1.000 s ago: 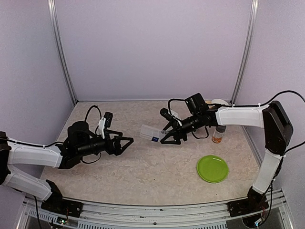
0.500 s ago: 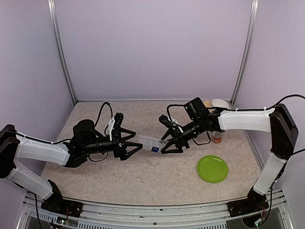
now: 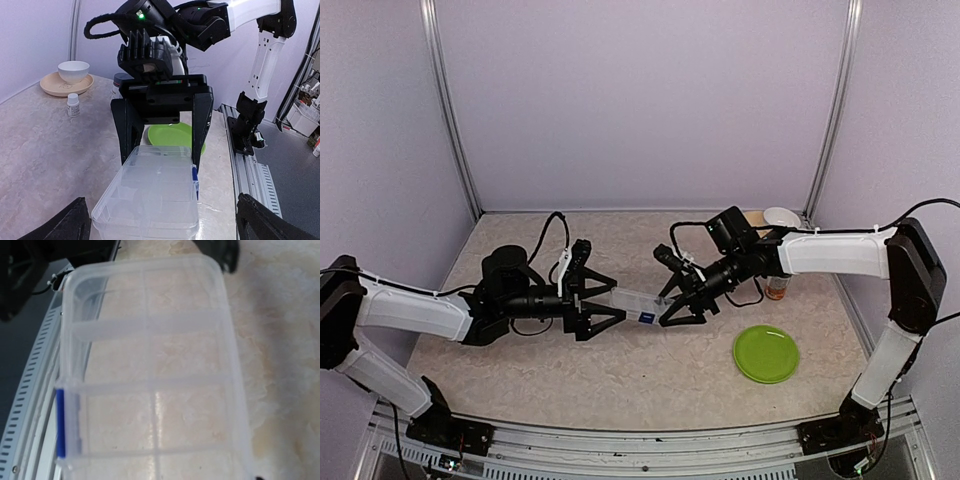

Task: Sort the pills into containers
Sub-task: Pass from the right arm to the left, then open the lid of the pill container.

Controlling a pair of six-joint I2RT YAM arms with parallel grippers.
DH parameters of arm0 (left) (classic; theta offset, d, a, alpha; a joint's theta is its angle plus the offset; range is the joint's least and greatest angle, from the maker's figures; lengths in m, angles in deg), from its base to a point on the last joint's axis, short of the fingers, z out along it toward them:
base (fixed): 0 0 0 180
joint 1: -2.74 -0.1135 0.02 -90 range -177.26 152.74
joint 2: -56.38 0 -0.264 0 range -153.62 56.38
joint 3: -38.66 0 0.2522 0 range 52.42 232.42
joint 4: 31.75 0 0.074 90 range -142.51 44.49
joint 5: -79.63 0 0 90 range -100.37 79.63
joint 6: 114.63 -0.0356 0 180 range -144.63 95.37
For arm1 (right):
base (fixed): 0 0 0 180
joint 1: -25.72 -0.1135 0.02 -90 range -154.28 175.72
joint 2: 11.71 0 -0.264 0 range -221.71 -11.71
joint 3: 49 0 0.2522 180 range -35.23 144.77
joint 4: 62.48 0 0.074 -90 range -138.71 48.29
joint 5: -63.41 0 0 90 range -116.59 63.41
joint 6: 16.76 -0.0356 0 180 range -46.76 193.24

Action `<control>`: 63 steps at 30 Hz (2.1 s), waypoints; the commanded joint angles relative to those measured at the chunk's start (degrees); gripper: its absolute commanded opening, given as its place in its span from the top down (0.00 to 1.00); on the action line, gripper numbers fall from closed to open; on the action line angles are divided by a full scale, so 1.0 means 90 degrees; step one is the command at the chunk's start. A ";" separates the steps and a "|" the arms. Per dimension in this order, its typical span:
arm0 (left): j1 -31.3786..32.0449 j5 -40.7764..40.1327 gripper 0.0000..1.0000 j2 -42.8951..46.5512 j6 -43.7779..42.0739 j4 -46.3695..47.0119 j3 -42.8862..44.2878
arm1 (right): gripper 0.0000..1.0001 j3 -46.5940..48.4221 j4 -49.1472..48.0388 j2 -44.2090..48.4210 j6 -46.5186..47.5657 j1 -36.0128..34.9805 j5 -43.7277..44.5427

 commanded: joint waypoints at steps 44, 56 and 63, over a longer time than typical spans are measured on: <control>0.0035 0.0779 0.36 -0.0869 0.0469 0.0059 0.0650 | 0.30 0.0214 0.0040 0.0168 0.0138 -0.0206 -0.0162; 0.0035 -0.0236 0.38 -0.0796 0.1210 -0.0613 0.0803 | 0.00 -0.0053 -0.0413 0.0503 -0.0024 -0.0237 0.1135; -0.0038 -0.1040 0.36 -0.0832 0.1643 -0.1713 0.1223 | 0.00 -0.0354 -0.0792 0.1003 0.0368 -0.0715 0.2928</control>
